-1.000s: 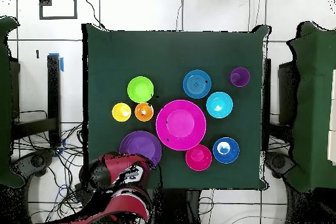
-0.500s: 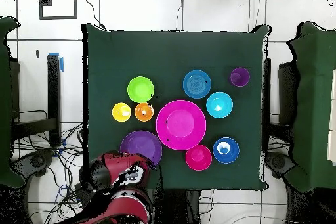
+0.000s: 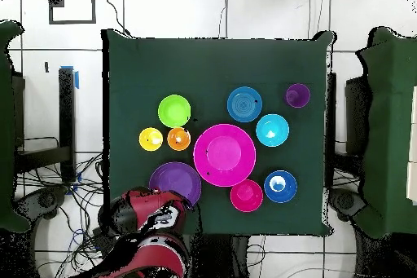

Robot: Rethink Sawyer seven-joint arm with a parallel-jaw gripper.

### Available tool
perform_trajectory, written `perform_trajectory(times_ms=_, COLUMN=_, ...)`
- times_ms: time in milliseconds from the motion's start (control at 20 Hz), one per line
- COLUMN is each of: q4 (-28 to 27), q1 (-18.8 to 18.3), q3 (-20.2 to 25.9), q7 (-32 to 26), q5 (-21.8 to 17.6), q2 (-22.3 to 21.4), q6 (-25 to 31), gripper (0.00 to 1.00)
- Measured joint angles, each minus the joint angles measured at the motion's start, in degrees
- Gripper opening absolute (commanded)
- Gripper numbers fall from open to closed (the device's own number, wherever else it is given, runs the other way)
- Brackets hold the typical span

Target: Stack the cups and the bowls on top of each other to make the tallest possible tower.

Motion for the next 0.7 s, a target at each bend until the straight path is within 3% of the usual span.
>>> perform_trajectory(times_ms=700, q4=0.02, q1=0.76, q3=-0.54, q7=0.0, q5=-0.01, q2=-1.71, q6=0.02, gripper=0.0)
